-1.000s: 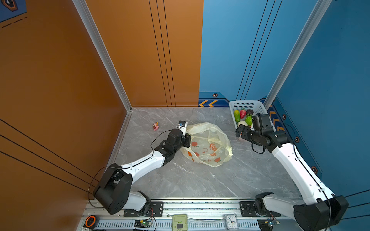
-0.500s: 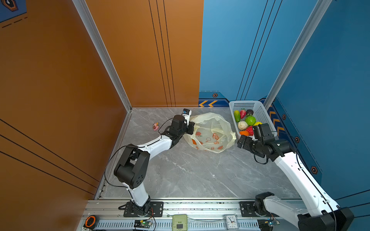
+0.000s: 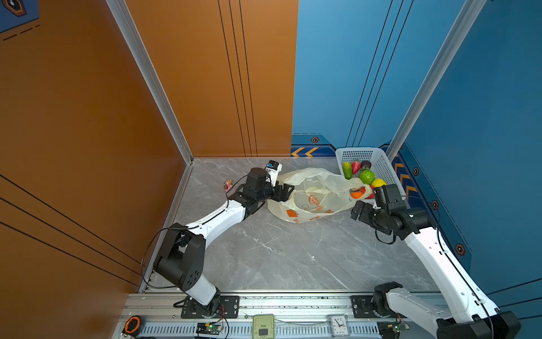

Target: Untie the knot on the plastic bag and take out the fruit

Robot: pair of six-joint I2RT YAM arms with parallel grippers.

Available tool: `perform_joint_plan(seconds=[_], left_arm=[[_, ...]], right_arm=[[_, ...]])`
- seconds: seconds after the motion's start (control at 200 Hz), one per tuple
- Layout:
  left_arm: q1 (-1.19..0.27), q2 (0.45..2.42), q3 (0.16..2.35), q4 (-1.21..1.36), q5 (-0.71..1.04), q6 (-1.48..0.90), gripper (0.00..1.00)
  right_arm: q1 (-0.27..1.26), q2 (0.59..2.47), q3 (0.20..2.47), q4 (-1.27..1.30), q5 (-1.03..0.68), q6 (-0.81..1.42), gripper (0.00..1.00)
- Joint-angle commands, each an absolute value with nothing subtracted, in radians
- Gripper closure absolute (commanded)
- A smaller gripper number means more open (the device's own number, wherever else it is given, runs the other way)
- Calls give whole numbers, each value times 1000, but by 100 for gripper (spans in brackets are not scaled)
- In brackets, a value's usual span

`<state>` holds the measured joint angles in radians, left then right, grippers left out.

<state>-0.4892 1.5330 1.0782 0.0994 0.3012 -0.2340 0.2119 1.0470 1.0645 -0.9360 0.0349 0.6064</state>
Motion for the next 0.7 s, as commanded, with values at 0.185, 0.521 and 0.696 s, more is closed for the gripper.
perform_joint_plan(seconds=[0.185, 0.521, 0.696], left_arm=[[-490, 1404, 952, -127, 478, -207, 4], [-509, 1030, 758, -152, 242, -212, 2], [-506, 863, 671, -235, 58, -185, 2]], right_arm=[[239, 1011, 1077, -950, 41, 580, 0], [243, 967, 1016, -923, 26, 538, 0], [242, 961, 969, -849, 52, 476, 0]])
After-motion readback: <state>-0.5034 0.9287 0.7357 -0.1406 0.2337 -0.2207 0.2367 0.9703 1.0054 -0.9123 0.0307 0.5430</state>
